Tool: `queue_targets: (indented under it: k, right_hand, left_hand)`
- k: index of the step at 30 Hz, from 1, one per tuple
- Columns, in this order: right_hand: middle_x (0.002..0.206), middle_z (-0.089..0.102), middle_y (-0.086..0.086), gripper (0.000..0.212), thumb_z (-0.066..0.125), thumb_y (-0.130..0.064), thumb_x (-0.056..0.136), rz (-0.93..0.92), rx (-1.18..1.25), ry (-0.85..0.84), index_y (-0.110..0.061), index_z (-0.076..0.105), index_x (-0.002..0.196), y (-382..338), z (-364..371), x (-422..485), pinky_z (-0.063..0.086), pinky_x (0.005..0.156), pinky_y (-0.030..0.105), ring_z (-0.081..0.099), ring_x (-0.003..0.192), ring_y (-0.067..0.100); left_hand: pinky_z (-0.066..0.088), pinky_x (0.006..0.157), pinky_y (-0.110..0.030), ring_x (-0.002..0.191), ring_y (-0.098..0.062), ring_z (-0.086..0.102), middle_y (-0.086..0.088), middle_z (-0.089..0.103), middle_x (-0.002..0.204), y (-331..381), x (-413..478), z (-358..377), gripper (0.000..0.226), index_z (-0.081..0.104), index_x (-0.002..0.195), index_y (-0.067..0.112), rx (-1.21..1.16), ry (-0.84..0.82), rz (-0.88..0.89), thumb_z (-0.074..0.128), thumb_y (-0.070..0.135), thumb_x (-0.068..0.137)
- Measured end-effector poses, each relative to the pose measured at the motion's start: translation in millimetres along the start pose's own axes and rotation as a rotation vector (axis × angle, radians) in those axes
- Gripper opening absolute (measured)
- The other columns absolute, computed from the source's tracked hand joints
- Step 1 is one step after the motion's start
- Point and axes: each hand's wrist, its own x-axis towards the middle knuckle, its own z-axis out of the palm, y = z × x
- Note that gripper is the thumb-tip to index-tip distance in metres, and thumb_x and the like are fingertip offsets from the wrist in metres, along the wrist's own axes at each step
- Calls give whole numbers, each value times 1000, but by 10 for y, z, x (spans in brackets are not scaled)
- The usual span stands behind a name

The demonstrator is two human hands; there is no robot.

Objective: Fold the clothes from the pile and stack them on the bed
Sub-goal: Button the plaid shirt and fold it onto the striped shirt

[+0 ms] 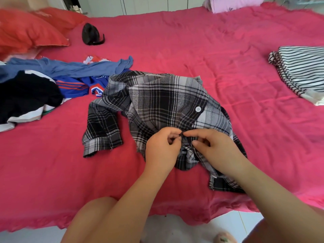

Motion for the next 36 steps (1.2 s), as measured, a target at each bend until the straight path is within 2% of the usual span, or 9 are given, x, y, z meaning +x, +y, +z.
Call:
queue_targets:
  k: [4, 7, 10, 19, 24, 30, 33, 36]
  right_hand:
    - [67, 60, -8, 24, 68, -14, 82, 48, 157, 78, -36, 59, 85, -10, -19, 1, 42, 64, 11, 53, 61, 1]
    - [66, 62, -10, 22, 72, -12, 77, 84, 260, 130, -30, 61, 73, -29, -33, 5, 43, 64, 10, 56, 61, -2]
    - [63, 64, -11, 23, 73, -11, 77, 83, 331, 155, -29, 64, 67, -72, -35, -10, 45, 65, 8, 57, 60, -4]
    - [62, 65, -11, 19, 74, -10, 75, 79, 420, 156, -27, 65, 74, -114, -30, -54, 46, 65, 8, 59, 60, -3]
    - [66, 67, -6, 21, 74, -8, 74, 92, 421, 156, -24, 62, 79, -113, -32, -53, 48, 69, 17, 62, 65, 5]
    - [61, 66, -9, 23, 74, -4, 74, 101, 495, 141, -22, 61, 79, -129, -48, -52, 48, 65, 12, 61, 60, 1]
    - [61, 66, -8, 24, 74, -4, 73, 105, 508, 139, -21, 60, 80, -140, -53, -61, 48, 67, 14, 61, 62, 2]
    - [63, 68, -7, 25, 75, -6, 72, 115, 493, 155, -24, 59, 78, -144, -49, -63, 50, 71, 19, 63, 64, 6]
  left_hand:
    - [41, 70, 1, 74, 18, 55, 18, 61, 83, 39, -3, -83, 19, 66, 95, 24, -235, -75, -112, 64, 9, 84]
    - [45, 75, -4, 84, 8, 60, 12, 65, 90, 51, -50, -167, 23, 63, 87, 33, -369, -136, -173, 64, 10, 85]
    - [48, 80, -14, 89, -1, 62, 7, 67, 93, 80, -77, -187, 21, 64, 86, 30, -464, -161, -203, 64, 8, 84]
    - [49, 79, -16, 85, -1, 60, 10, 66, 87, 91, -93, -151, 25, 63, 82, 30, -502, -193, -189, 63, 6, 85]
    - [49, 78, -10, 83, 3, 61, 12, 66, 87, 108, -98, -158, 26, 62, 83, 32, -495, -226, -158, 63, 5, 85]
    - [49, 82, -14, 87, 5, 63, 15, 69, 87, 104, -98, -166, 26, 65, 81, 35, -490, -231, -148, 61, 10, 87]
    - [48, 88, -19, 90, 2, 62, 15, 68, 89, 93, -95, -161, 26, 66, 82, 36, -445, -227, -118, 59, 12, 89]
    - [48, 83, -16, 86, 5, 61, 18, 68, 82, 78, -94, -157, 32, 66, 79, 36, -435, -214, -90, 58, 7, 89]
